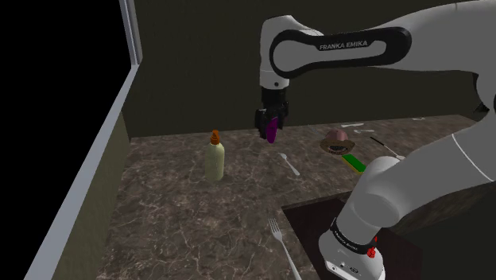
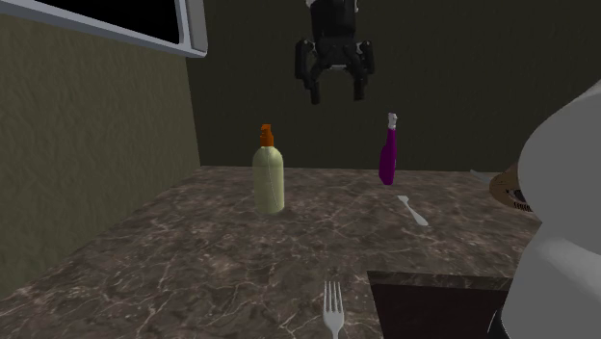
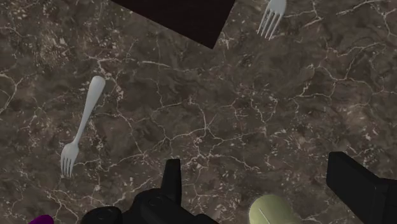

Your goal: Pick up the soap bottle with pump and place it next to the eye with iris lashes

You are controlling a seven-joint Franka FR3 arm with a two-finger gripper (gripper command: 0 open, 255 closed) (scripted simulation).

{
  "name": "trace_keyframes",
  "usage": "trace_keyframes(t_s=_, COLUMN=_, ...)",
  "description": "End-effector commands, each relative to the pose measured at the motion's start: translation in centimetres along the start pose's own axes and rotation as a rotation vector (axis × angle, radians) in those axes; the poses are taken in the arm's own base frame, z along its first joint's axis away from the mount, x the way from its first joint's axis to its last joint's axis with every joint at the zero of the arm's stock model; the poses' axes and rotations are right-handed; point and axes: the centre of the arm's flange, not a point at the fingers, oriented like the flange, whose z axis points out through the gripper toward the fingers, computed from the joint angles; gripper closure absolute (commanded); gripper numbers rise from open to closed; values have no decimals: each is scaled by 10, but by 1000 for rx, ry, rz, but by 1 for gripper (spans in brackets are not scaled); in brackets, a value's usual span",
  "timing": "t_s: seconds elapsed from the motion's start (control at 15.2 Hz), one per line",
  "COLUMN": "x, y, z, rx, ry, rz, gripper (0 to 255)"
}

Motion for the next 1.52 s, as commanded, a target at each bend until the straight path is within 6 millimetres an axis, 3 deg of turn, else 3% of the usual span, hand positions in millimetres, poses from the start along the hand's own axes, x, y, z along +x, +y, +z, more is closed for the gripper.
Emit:
trace_keyframes(t_s=0.0, x=25, y=-13, z=6, rx=-9, ry=8, rz=-6, gripper=0)
trace_keyframes(t_s=0.99, x=193, y=-105, z=28, rx=-79, ry=64, rz=-42, gripper=0)
trace_keyframes(t_s=1.45, x=196, y=-102, z=65, rx=-79, ry=64, rz=-42, gripper=0)
